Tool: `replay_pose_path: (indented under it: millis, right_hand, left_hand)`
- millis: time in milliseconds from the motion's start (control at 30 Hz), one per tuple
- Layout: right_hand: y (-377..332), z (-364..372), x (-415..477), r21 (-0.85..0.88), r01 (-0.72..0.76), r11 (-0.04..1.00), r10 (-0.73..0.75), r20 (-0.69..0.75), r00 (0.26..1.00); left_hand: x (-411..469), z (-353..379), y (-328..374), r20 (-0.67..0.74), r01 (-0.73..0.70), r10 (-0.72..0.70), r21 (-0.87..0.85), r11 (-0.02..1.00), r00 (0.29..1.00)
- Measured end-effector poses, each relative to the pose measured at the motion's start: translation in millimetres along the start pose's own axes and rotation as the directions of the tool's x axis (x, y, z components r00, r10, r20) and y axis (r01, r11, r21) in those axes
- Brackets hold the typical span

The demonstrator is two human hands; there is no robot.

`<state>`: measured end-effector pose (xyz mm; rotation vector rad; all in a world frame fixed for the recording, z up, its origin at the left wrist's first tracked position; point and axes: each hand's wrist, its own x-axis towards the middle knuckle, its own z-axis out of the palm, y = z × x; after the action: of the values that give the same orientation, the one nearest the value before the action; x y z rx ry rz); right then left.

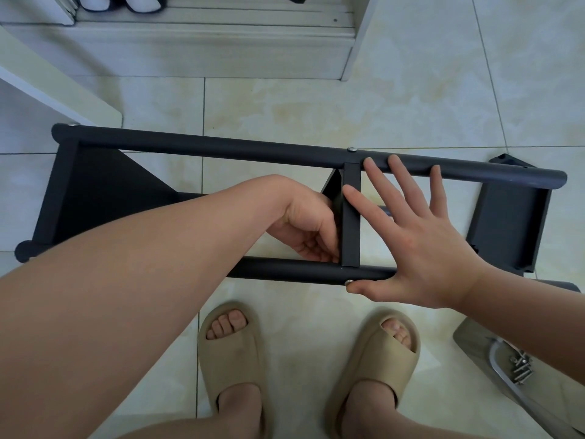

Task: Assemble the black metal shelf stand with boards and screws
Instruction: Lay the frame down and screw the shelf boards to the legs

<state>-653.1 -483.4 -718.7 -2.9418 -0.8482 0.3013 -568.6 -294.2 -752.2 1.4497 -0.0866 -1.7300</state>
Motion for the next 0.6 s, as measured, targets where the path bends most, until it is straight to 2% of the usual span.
replay_pose_path:
  millis: [467, 600]
  right_hand:
    - [0.3, -0.7, -0.2, -0.002, -0.001, 1.000, 0.001, -0.001, 1.000]
    - [1.0, 0.1, 0.5, -0.002, 0.002, 1.000, -0.002, -0.008, 1.000]
  left_hand:
    - [-2.6, -0.4, -2.4, 0.033, -0.011, 0.012, -0.036, 0.999, 0.999]
    - [-6.0, -5.3, 1.7, 0.066, 0.047, -0.056, 0.125, 0.991, 0.996]
